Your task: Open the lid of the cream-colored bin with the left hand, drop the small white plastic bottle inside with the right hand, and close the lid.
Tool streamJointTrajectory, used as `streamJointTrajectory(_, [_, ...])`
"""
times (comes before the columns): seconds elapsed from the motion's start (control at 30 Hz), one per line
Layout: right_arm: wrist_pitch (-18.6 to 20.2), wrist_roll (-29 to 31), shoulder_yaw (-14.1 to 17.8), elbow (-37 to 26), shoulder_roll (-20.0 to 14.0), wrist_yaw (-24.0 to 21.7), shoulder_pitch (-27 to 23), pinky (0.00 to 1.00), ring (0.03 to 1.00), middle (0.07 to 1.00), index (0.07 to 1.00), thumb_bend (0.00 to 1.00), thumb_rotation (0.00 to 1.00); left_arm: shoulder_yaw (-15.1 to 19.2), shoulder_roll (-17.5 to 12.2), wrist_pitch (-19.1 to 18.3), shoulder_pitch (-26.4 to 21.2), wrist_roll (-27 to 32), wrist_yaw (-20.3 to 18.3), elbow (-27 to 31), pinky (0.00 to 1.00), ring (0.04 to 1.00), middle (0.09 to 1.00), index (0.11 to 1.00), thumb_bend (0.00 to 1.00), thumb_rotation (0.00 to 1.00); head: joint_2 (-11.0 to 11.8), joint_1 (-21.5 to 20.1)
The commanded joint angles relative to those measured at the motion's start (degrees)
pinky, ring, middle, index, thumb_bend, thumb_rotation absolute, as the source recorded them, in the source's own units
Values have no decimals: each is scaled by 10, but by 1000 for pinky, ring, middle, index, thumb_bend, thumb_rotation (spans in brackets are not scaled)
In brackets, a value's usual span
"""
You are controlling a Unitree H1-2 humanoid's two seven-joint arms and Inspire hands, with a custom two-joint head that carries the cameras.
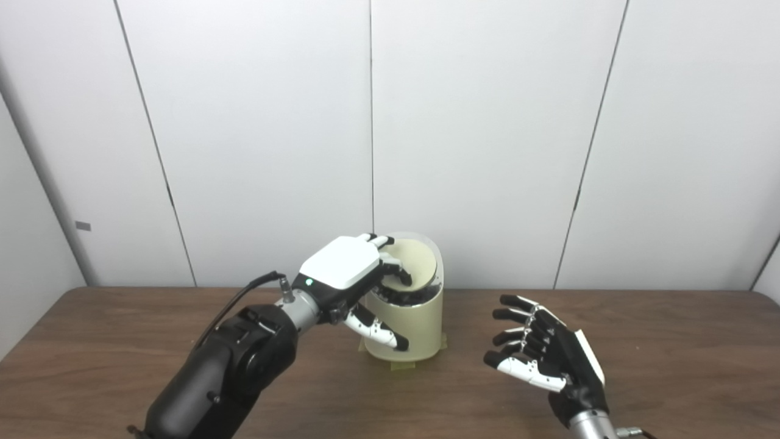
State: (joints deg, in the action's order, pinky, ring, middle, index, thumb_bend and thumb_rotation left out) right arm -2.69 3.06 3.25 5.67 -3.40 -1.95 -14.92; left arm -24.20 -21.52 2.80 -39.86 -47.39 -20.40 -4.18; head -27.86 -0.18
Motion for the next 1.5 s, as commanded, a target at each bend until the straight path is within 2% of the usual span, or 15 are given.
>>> streamJointTrajectory(0.0, [-14, 5, 2, -20, -2, 0, -19, 383, 512, 670, 715, 790, 148, -12, -4, -10, -6, -18, -20, -14, 1000, 993, 796, 771, 941, 449, 0, 0])
streamJointTrajectory(0.37, [-14, 7, 3, -22, -2, -1, -19, 385, 514, 671, 713, 791, 164, -27, 0, -25, -3, -17, -31, -61, 1000, 1000, 839, 814, 943, 466, -3, -1])
streamJointTrajectory(0.5, [-11, 14, 5, -24, -1, -2, -19, 383, 513, 669, 707, 784, 153, -19, -2, -20, 1, -3, -25, -57, 1000, 1000, 838, 822, 941, 494, -3, -1])
streamJointTrajectory(0.67, [-14, 7, 3, -21, -2, 1, -20, 386, 513, 668, 710, 776, 164, 23, 3, -22, 16, 42, 3, -11, 1000, 1000, 816, 800, 894, 468, -4, 0])
streamJointTrajectory(0.73, [-12, 6, 3, -21, -3, 1, -21, 388, 514, 667, 710, 775, 167, 45, 7, -10, 25, 63, 29, 10, 1000, 978, 791, 774, 868, 432, -3, 1])
streamJointTrajectory(0.8, [-12, 5, 3, -20, -3, 1, -21, 392, 518, 668, 713, 774, 167, 60, 10, -4, 31, 78, 40, 25, 1000, 965, 782, 759, 834, 442, -3, 2])
streamJointTrajectory(1.03, [-14, -1, 1, -19, -3, 2, -22, 392, 518, 668, 716, 771, 166, 82, 10, -11, 45, 95, 30, 69, 1000, 957, 759, 735, 814, 437, -3, 4])
streamJointTrajectory(1.17, [-13, -2, 1, -21, -2, 3, -21, 385, 511, 664, 710, 773, 157, 93, 12, -11, 56, 105, 40, 79, 1000, 941, 755, 727, 803, 433, -4, 5])
streamJointTrajectory(1.23, [-11, -2, 1, -22, -3, 3, -20, 385, 515, 666, 710, 778, 169, 107, 20, -8, 64, 117, 53, 83, 1000, 936, 780, 734, 782, 420, -4, 5])
streamJointTrajectory(1.37, [-14, 1, 2, -18, -4, 1, -21, 386, 514, 663, 709, 779, 166, 143, 42, 23, 85, 147, 111, 74, 768, 857, 821, 768, 767, 364, -5, 5])
streamJointTrajectory(1.4, [-14, 1, 2, -18, -4, 1, -21, 388, 516, 663, 709, 775, 159, 151, 46, 31, 89, 153, 125, 71, 739, 850, 837, 788, 757, 368, -5, 5])
streamJointTrajectory(1.47, [-14, 3, 2, -17, -4, 0, -22, 387, 517, 665, 710, 774, 154, 166, 54, 47, 98, 167, 146, 65, 750, 851, 847, 807, 741, 358, -5, 6])
